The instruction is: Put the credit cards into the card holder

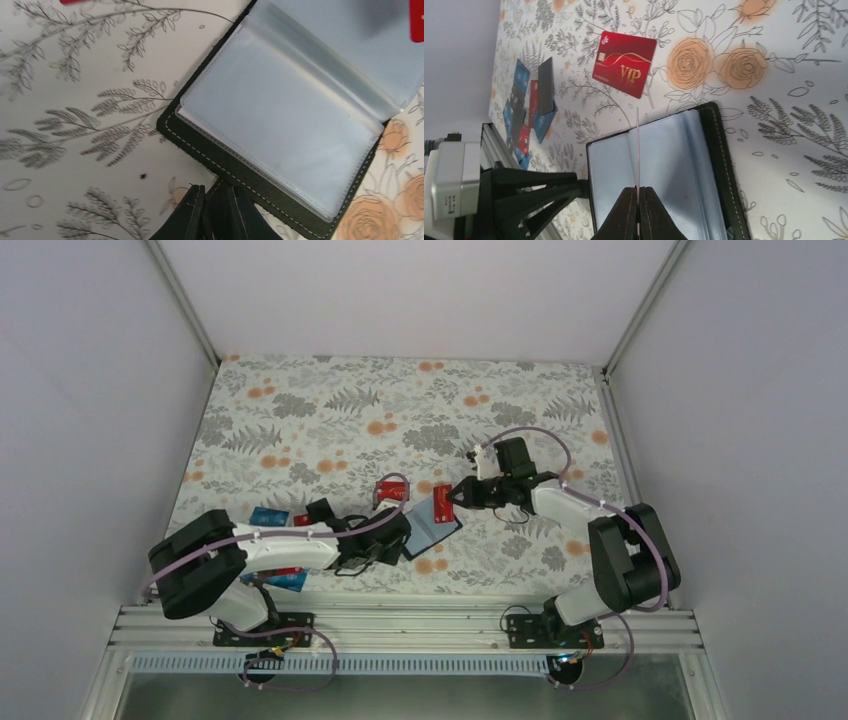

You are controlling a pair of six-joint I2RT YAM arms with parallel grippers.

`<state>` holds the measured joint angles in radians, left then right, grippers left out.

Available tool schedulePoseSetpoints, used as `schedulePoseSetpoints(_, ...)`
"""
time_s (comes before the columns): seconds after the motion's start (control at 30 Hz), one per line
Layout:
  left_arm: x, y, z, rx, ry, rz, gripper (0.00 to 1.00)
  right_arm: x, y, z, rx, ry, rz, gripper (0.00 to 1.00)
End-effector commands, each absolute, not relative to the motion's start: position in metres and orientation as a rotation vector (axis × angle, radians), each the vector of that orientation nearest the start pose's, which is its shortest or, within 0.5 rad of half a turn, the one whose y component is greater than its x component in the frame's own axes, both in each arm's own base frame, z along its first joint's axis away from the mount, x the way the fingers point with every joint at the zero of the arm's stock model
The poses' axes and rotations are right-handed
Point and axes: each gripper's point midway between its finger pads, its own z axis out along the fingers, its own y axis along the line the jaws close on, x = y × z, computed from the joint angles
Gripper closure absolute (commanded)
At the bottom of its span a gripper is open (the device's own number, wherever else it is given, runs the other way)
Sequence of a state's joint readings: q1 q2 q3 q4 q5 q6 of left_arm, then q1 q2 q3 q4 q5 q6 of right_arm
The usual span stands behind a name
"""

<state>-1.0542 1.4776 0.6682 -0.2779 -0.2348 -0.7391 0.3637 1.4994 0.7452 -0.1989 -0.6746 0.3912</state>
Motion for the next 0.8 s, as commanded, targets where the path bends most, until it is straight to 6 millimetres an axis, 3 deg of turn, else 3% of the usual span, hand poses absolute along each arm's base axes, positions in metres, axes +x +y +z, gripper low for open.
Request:
schedulePoseSetpoints(0.0,0.202,-0.247,0.033,0.403,2.537,-0.231,0.89,0.269,0.227,0.095,-0.316,2.538,1.246,0.96)
schedulePoseSetpoints(0.17,0.207,-0.243,0.037,0.486,2.487,-0.221,0.9,0.258,0.238,0.098,-0.356,2.525,1.349,0.96)
schedulePoseSetpoints(0.4,0.213,-0.227,0.031,0.431,2.506,-0.218,0.89,0.257,0.248,0.089,-0.388,2.548,1.35,0.96)
schedulePoseSetpoints(0.57,0.212,-0.222,0.025,0.389,2.526,-0.207,0.85,0.254,0.267,0.081,-0.453,2.569,1.378,0.96)
schedulePoseSetpoints(0.77,0.209,-0.223,0.025,0.301,2.556,-0.255,0.77,0.259,0.273,0.075,-0.442,2.578,1.354,0.96)
